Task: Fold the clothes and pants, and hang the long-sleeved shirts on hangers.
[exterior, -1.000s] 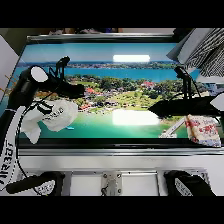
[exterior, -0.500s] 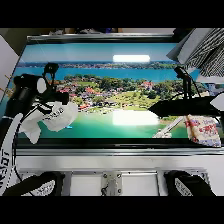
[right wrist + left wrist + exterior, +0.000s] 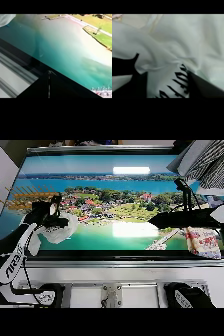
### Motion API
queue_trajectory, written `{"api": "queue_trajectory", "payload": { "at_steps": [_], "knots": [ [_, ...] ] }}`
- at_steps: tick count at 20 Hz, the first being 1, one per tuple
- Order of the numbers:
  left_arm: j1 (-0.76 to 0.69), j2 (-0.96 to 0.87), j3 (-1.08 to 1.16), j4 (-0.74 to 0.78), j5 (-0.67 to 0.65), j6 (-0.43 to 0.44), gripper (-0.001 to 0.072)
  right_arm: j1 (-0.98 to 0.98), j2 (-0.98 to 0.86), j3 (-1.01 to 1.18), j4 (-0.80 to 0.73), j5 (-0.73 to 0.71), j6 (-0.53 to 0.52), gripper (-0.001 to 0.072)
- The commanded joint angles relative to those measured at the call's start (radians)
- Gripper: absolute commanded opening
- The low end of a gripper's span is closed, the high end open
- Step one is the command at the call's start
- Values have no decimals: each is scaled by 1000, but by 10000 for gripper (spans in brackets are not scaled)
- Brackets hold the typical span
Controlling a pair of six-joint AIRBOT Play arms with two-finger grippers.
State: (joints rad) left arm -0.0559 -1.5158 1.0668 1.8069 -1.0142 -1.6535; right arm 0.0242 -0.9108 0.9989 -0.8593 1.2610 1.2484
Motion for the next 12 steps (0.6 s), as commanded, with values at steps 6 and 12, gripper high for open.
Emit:
{"api": "queue_trajectory", "payload": {
  "at_steps": [6,12],
  "knots": [
    [-79,189,211,-121,-43,0,6,1,0,0,3,-1,0,20],
    [-432,318,433,-238,52,-8,7,-14,3,11,59,-10,-94,17]
  ]
}}
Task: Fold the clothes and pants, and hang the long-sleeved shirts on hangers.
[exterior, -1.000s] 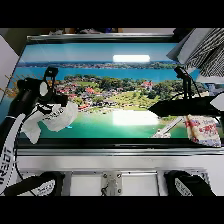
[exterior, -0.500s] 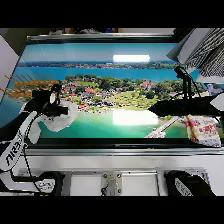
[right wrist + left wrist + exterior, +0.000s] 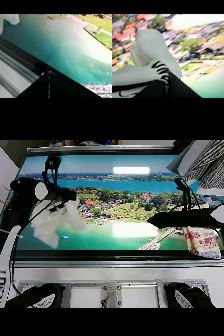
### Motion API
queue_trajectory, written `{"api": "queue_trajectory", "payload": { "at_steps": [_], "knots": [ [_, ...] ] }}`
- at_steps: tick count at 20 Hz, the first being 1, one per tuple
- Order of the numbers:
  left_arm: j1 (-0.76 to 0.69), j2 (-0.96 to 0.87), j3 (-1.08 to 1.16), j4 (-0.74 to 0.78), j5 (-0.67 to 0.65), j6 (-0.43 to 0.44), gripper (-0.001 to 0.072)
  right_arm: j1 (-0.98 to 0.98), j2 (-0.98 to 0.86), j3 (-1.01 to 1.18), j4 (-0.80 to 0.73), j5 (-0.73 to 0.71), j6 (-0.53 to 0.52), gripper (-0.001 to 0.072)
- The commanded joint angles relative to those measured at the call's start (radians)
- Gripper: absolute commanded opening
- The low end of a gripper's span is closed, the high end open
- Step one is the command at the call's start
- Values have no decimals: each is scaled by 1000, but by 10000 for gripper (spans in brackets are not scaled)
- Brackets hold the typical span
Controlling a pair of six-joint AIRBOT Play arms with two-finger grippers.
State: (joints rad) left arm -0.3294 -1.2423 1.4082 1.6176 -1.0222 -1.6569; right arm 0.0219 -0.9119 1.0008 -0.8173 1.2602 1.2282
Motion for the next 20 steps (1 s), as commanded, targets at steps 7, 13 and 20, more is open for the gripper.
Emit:
{"api": "queue_trajectory", "payload": {
  "at_steps": [7,13,20],
  "knots": [
    [-485,-210,224,-48,130,-27,77,-283,1,46,11,-109,-51,17],
    [-281,-337,349,-43,24,-53,615,-413,1,46,10,-81,-51,26],
    [225,-374,110,-262,27,-196,615,-411,-35,42,3,-56,-51,497]
  ]
}}
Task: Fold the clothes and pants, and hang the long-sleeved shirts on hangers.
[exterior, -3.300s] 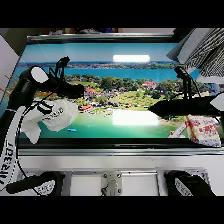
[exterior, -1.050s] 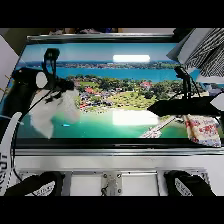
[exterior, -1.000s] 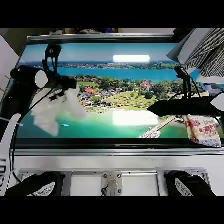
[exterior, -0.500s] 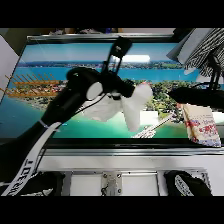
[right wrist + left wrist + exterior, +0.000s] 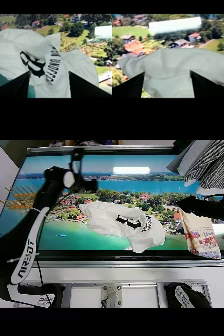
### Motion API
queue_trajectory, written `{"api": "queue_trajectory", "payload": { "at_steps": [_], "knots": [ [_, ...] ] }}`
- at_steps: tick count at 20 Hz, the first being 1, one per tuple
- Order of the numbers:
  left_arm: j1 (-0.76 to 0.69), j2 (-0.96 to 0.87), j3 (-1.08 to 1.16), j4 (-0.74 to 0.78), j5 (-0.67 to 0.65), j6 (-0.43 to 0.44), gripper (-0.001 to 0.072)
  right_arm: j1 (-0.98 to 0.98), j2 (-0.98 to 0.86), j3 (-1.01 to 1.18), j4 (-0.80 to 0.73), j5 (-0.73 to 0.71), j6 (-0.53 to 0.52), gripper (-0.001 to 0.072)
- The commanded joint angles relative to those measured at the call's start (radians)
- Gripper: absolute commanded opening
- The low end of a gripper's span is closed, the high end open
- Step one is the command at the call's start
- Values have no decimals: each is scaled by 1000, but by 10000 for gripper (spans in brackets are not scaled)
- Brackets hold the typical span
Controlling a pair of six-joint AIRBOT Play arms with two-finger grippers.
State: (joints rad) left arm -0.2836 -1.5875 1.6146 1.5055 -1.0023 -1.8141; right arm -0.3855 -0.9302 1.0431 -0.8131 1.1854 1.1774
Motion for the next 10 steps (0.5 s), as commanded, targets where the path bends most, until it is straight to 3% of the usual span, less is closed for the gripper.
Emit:
{"api": "queue_trajectory", "payload": {
  "at_steps": [1,4,10],
  "knots": [
    [235,-60,-134,-255,13,-38,615,-3,-26,-1,-2,29,0,497],
    [334,-160,-196,-545,29,21,615,-3,-48,-1,-1,56,0,497],
    [309,-258,-195,-624,100,37,615,-3,-57,-2,-2,73,0,497]
  ]
}}
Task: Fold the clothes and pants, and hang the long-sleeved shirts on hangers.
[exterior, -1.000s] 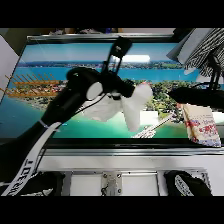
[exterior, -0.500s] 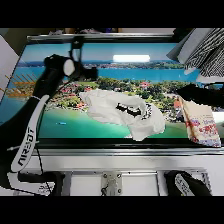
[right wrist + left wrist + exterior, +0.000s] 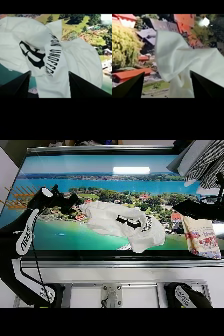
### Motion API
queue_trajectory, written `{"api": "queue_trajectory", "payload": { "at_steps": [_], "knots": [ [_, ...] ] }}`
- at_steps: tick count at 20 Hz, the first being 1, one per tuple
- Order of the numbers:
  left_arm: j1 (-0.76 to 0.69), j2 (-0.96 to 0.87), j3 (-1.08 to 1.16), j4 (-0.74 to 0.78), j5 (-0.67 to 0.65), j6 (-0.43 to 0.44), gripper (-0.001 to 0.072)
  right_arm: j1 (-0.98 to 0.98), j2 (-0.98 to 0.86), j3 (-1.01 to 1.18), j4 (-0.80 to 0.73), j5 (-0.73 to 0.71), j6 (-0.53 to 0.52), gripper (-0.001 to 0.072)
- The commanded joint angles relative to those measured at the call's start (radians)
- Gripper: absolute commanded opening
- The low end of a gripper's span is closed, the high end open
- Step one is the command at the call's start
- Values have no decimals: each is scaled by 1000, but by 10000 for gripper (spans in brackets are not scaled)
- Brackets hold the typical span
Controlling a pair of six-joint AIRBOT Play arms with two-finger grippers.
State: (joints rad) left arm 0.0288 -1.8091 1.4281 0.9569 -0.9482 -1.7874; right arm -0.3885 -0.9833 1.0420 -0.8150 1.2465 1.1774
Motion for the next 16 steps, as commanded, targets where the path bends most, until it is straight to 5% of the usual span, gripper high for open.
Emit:
{"api": "queue_trajectory", "payload": {
  "at_steps": [1,5,10,12,16],
  "knots": [
    [-18,-37,-8,-76,77,10,615,0,-4,0,0,12,0,497],
    [-76,-37,-8,-81,175,10,614,-3,-8,0,-4,42,2,498],
    [-102,-37,-8,-81,226,10,594,-37,-28,-76,-196,51,143,506],
    [-96,-36,-8,-87,222,16,15,-100,-41,-175,-229,14,163,505],
    [-84,-1,-8,-85,215,84,7,-177,-136,-369,-220,-140,192,505]
  ]
}}
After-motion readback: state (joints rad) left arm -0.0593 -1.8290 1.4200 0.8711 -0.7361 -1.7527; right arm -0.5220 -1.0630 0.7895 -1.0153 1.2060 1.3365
